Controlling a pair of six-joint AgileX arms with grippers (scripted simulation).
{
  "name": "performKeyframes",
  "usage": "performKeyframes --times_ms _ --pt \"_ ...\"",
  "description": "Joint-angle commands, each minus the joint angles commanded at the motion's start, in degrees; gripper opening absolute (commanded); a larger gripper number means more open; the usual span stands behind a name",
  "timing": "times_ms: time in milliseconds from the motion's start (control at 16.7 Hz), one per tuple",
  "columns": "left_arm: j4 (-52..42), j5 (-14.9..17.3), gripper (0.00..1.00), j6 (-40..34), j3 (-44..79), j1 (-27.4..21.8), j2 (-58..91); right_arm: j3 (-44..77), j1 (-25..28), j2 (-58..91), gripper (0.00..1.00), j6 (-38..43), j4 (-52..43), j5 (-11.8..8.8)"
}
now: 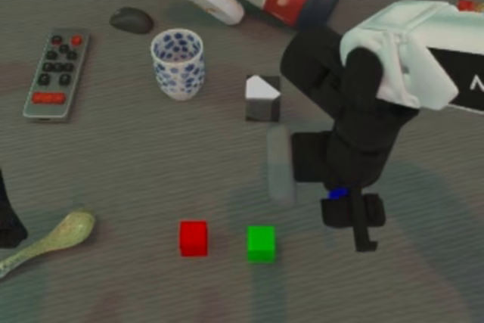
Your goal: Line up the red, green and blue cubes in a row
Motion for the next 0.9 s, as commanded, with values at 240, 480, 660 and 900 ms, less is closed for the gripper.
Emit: performKeyframes --times_ms 240,480,660,900 --pt "0.00 0.00 1.00 0.00 0.00 0.00 0.00 -3.87 0.15 2.09 0.00 -0.05 6.21 -0.02" --pt "0.00 0.00 1.00 0.00 0.00 0.00 0.00 -8.63 0.31 4.96 0.00 -0.10 14.08 0.02" --pt "0.00 0.00 1.00 0.00 0.00 0.00 0.00 -9.22 0.33 5.38 0.00 -0.11 14.90 0.03" --pt "0.00 0.00 1.00 0.00 0.00 0.00 0.00 -9.22 0.33 5.38 0.15 -0.11 14.90 0.03"
